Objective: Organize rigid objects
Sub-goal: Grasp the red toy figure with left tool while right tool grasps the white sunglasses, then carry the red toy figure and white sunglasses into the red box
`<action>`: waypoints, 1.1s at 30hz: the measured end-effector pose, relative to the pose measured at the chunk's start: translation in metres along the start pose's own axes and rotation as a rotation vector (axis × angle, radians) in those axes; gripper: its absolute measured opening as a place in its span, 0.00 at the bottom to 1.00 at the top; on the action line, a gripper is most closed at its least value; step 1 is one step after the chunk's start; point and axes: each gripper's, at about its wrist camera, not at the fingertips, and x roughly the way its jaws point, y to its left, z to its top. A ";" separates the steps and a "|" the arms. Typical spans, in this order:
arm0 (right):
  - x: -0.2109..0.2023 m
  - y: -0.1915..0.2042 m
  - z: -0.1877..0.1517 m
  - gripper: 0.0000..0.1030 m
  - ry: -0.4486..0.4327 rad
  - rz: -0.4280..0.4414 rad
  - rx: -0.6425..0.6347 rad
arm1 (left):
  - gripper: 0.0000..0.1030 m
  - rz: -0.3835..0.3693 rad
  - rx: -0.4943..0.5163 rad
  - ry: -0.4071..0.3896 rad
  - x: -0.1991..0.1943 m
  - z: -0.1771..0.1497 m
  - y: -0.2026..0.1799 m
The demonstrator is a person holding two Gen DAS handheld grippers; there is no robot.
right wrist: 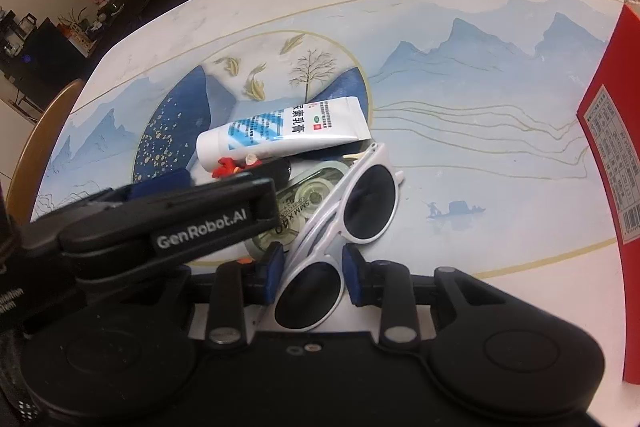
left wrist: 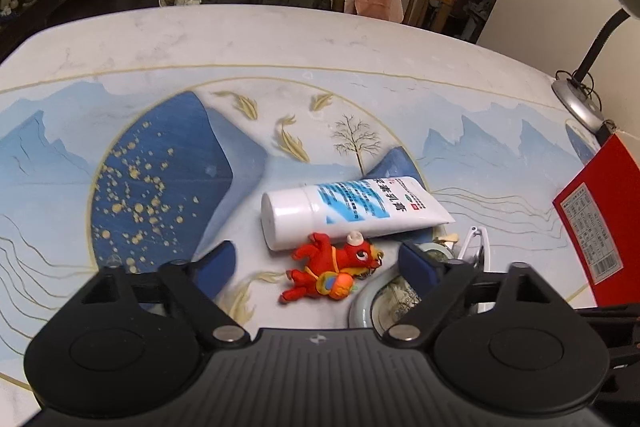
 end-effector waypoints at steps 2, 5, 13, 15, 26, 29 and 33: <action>-0.001 -0.001 0.000 0.29 0.000 0.004 -0.001 | 0.73 0.009 0.012 -0.008 0.000 -0.001 -0.001; -0.002 -0.003 0.000 0.29 -0.002 0.011 0.002 | 0.65 -0.002 0.016 -0.013 -0.001 -0.002 -0.003; -0.007 -0.006 -0.002 0.29 -0.014 0.003 -0.017 | 0.43 -0.009 0.025 -0.021 -0.004 -0.005 -0.005; -0.009 -0.007 -0.003 0.28 -0.018 0.003 -0.024 | 0.42 -0.016 0.022 -0.020 -0.005 -0.006 -0.004; -0.034 -0.016 -0.013 0.28 -0.043 0.024 -0.010 | 0.41 -0.043 -0.020 -0.006 -0.024 -0.016 0.004; -0.043 -0.018 -0.017 0.28 -0.050 0.031 -0.009 | 0.41 -0.044 -0.035 -0.010 -0.032 -0.019 0.007; -0.055 -0.020 -0.024 0.29 -0.056 0.042 -0.013 | 0.41 -0.050 -0.056 -0.013 -0.046 -0.020 0.010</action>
